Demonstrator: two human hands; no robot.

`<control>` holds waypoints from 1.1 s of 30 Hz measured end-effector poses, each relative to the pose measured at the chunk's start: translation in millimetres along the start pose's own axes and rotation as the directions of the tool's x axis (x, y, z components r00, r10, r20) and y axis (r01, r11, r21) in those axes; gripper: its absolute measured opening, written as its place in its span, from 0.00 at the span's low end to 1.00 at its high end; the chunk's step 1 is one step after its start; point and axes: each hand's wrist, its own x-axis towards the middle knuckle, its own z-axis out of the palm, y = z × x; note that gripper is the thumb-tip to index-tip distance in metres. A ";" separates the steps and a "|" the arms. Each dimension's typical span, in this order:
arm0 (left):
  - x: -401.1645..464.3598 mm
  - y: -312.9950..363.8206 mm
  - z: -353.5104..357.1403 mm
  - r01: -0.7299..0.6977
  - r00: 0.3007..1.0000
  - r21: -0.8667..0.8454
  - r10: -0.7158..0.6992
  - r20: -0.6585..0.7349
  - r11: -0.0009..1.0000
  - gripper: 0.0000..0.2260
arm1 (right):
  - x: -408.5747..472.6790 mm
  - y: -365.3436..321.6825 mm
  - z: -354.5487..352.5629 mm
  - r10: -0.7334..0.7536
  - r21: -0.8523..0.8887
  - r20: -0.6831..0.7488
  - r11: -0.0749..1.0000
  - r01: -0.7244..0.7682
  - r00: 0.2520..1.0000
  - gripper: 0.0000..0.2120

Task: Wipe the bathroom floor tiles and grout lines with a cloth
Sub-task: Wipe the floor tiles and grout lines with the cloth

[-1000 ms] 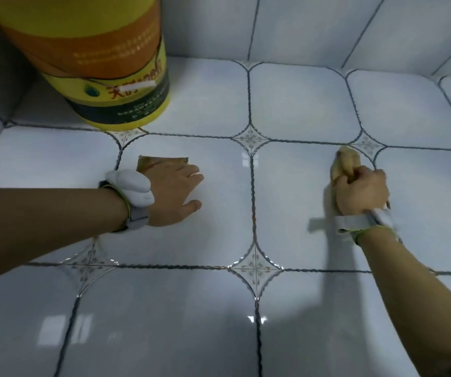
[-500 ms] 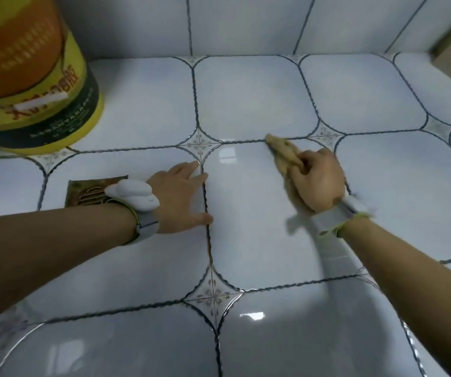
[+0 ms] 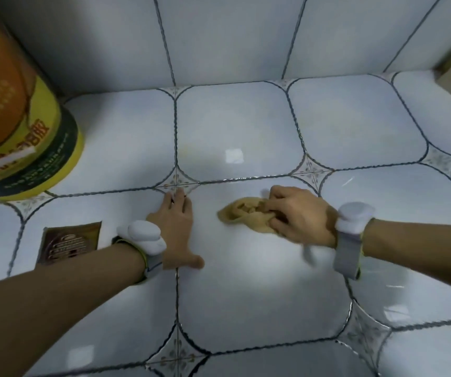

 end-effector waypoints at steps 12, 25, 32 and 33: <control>-9.5 19.7 -29.3 0.055 0.984 0.088 -0.069 0.163 0.995 0.63 | 27.5 1.3 1.7 0.135 -0.040 0.153 0.991 -0.130 0.979 0.11; 41.1 -2.7 -81.5 -0.349 0.935 -0.058 0.344 -0.087 0.935 0.41 | 6.4 -21.4 8.3 0.294 0.025 -0.033 0.956 -0.293 0.955 0.18; 81.8 -29.6 -61.5 -0.322 0.886 -0.192 0.223 -0.407 0.927 0.48 | 23.5 37.6 -11.4 -0.210 -0.055 0.043 0.976 0.212 0.977 0.13; 82.2 -40.1 -54.4 -0.271 0.911 -0.207 0.182 -0.370 0.940 0.50 | 41.2 56.0 -19.2 -0.262 -0.070 0.029 0.962 0.264 0.965 0.12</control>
